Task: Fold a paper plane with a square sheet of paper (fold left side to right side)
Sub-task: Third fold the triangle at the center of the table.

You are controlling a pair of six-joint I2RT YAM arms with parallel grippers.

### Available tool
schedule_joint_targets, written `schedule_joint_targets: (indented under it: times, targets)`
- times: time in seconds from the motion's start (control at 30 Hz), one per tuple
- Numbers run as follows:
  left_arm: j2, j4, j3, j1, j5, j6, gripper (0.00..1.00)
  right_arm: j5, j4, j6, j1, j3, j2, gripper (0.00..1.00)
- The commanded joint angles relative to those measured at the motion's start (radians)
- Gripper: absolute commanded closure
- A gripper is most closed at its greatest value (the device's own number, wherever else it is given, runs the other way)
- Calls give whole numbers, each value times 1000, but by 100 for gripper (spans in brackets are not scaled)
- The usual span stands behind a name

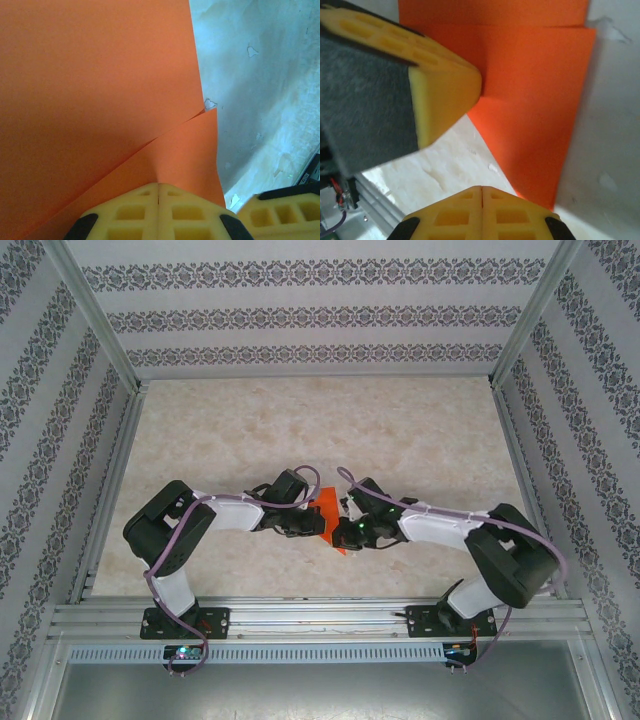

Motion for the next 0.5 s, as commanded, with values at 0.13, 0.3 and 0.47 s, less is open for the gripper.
schedule_joint_targets:
  times: [0.13, 0.3, 0.47]
  targets:
    - [29, -54, -13, -4, -41, -2, 100, 56, 69, 25, 12, 56, 83, 100]
    - [30, -55, -12, -5, -42, 0, 100, 70, 64, 28, 12, 64, 121, 100]
    - [28, -70, -11, -5, -59, 7, 100, 61, 18, 37, 14, 16, 104, 100]
